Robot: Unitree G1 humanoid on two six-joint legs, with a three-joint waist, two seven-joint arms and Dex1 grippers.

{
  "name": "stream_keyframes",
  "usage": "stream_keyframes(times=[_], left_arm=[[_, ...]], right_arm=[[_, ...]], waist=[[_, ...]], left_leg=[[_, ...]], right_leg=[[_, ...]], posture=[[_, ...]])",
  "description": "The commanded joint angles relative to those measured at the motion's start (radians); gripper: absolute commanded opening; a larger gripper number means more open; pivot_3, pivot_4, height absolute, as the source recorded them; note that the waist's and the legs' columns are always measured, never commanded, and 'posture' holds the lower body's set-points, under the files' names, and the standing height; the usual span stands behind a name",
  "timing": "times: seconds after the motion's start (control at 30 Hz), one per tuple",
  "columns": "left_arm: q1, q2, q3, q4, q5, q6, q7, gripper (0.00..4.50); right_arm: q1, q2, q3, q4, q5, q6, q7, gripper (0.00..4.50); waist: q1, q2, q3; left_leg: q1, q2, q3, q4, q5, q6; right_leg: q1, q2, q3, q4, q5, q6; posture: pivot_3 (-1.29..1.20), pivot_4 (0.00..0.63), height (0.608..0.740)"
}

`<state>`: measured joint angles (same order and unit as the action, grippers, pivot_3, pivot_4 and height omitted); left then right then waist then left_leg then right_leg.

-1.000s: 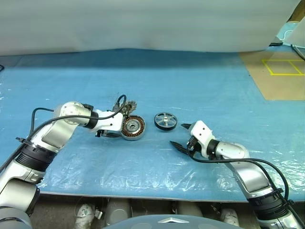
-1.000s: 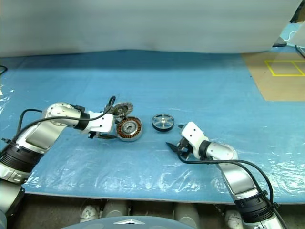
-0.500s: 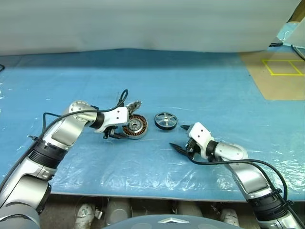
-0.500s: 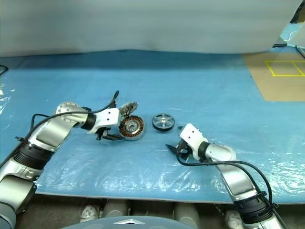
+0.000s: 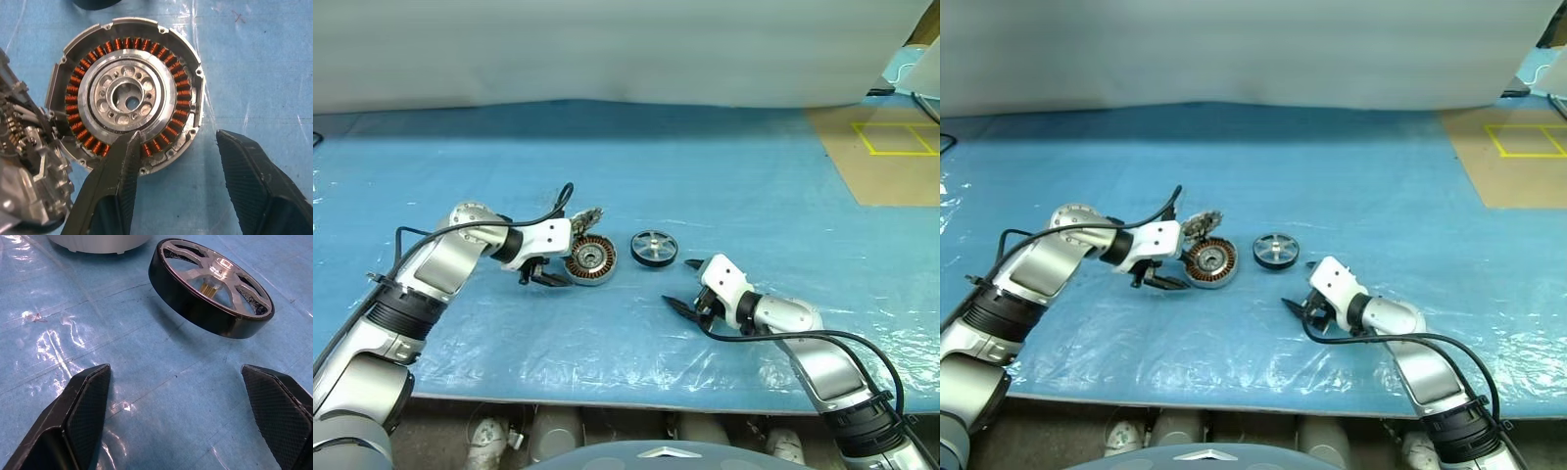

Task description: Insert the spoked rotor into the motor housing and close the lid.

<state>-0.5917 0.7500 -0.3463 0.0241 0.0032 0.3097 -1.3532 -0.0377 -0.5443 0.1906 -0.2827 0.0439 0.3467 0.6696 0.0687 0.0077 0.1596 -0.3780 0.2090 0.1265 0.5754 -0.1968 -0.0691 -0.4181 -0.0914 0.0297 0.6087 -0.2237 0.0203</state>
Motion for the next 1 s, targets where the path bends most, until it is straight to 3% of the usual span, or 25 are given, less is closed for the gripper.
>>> stream_keyframes(times=[0.03, 0.23, 0.53, 1.0], left_arm=[[0.012, 0.001, 0.030, -0.061, -0.063, 0.001, -0.026, 2.57], [0.017, -0.015, 0.034, -0.012, -0.077, -0.058, -0.001, 2.57], [-0.021, -0.111, 0.002, 0.094, 0.036, -0.190, 0.172, 2.57], [-0.063, -0.095, -0.064, 0.115, 0.149, -0.209, 0.139, 2.57]], right_arm=[[0.006, 0.008, 0.002, -0.014, -0.009, -0.016, -0.013, 4.50], [0.004, 0.015, 0.009, -0.012, -0.018, -0.018, -0.019, 4.50], [0.007, 0.023, 0.011, -0.006, -0.025, -0.026, -0.024, 4.50], [0.016, 0.030, 0.014, -0.007, -0.032, -0.028, -0.034, 4.50]], waist=[[0.000, 0.000, 0.000], [0.000, 0.000, 0.000], [0.001, 0.000, 0.000], [0.000, 0.000, 0.000]], left_leg=[[0.000, 0.000, 0.000, 0.000, 0.000, 0.000], [0.000, 0.000, 0.000, 0.000, 0.000, 0.000], [0.000, 0.000, 0.000, 0.000, 0.000, 0.000], [0.001, 0.000, 0.000, 0.001, 0.000, 0.000]], right_leg=[[0.000, 0.000, 0.000, 0.000, 0.000, 0.000], [0.000, 0.000, 0.000, 0.000, 0.000, 0.000], [0.000, 0.000, 0.000, 0.000, 0.000, 0.000], [0.001, 0.000, 0.000, 0.000, 0.000, 0.000]], posture=[[0.00, 0.150, 0.740], [0.00, 0.150, 0.740], [0.00, 0.150, 0.740], [0.00, 0.150, 0.740]])
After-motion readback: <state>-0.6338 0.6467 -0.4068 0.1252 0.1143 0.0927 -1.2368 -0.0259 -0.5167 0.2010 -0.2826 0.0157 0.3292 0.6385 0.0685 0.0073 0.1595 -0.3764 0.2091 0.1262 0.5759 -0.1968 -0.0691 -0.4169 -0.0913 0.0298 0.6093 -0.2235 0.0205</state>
